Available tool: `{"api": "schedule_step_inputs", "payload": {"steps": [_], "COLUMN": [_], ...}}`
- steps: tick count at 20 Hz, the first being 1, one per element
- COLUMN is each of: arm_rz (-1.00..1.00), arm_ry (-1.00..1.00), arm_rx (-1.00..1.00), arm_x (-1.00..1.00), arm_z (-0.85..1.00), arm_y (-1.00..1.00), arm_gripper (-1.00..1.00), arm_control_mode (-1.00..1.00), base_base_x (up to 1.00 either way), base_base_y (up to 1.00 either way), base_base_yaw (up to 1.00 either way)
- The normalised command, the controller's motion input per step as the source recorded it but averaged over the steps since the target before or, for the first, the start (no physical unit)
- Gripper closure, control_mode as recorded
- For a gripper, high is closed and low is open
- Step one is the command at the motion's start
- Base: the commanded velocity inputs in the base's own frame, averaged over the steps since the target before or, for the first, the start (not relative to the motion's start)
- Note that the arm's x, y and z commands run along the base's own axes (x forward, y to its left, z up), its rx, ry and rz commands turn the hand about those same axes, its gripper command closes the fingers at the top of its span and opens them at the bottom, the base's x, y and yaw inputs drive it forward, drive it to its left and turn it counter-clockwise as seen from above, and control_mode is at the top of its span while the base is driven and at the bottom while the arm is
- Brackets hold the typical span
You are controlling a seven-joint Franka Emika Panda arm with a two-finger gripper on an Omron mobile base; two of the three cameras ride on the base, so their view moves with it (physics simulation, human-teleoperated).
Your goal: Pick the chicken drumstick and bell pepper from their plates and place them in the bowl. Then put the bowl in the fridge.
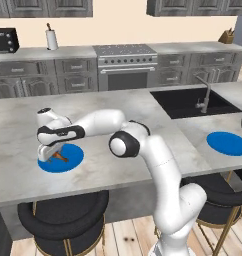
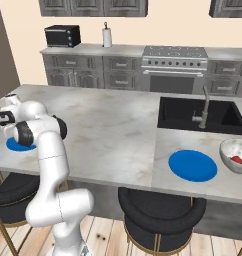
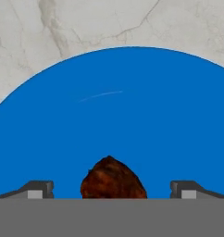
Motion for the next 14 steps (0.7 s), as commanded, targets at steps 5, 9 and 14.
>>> {"api": "schedule_step_inputs", "payload": {"steps": [5, 9, 14], "arm_rz": [0.00, 0.00, 0.04], "arm_ry": [0.08, 0.10, 0.05], "arm_rx": [0.00, 0.00, 0.00], "arm_x": [0.00, 0.00, 0.00], "arm_z": [-0.14, -0.02, 0.01], "arm_y": [0.00, -0.03, -0.11], "arm_gripper": [1.00, 1.00, 1.00], "arm_control_mode": [-1.00, -1.00, -1.00], "base_base_x": [0.00, 0.00, 0.00], "base_base_y": [0.00, 0.00, 0.00], "base_base_yaw": [0.00, 0.00, 0.00]}}
